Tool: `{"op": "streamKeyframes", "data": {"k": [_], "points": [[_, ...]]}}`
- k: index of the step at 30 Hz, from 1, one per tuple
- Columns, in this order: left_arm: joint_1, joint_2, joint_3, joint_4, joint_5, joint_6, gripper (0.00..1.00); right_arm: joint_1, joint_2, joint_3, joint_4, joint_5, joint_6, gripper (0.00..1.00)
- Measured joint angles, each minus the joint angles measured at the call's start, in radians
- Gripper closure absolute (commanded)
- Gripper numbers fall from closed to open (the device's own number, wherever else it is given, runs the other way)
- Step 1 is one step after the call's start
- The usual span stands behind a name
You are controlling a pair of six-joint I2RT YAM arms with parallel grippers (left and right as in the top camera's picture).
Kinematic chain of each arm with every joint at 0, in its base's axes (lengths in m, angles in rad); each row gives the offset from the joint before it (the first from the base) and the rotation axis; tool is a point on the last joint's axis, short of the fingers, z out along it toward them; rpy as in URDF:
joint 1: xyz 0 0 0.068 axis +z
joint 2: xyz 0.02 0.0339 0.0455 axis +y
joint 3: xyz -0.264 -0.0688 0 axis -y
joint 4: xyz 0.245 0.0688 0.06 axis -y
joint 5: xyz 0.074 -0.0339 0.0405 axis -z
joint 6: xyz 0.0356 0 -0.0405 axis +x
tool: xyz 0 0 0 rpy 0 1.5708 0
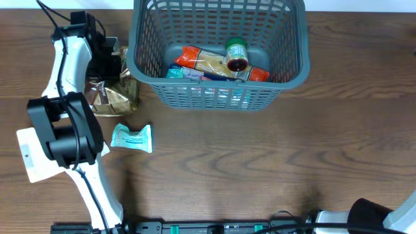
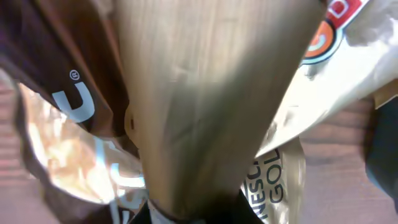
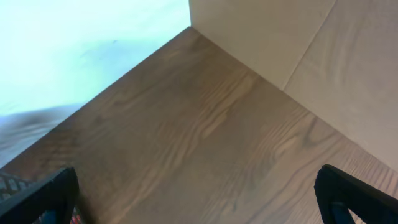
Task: Pack container
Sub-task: 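Close the left gripper on the coffee bag and lift it, then carry the coffee bag with the left gripper and drop it into the basket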
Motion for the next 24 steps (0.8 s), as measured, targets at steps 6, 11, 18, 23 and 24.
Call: {"op": "streamKeyframes", "data": {"k": [6, 11, 18, 23, 24], "points": [[0.039, -0.164, -0.001, 0.019, -0.033, -0.026, 0.94, 0.000, 0.000, 0.000, 0.000, 0.000, 0.000, 0.01], [0.079, -0.337, 0.001, 0.019, -0.053, -0.029, 0.94, 0.000, 0.000, 0.000, 0.000, 0.000, 0.000, 0.01], [0.071, -0.489, 0.002, 0.076, -0.059, -0.029, 0.94, 0.000, 0.000, 0.000, 0.000, 0.000, 0.000, 0.01], [0.036, -0.588, 0.010, 0.161, -0.037, -0.029, 0.94, 0.000, 0.000, 0.000, 0.000, 0.000, 0.000, 0.01], [0.025, -0.607, 0.021, 0.175, -0.027, -0.029, 0.94, 0.000, 0.000, 0.000, 0.000, 0.000, 0.000, 0.01]]}}
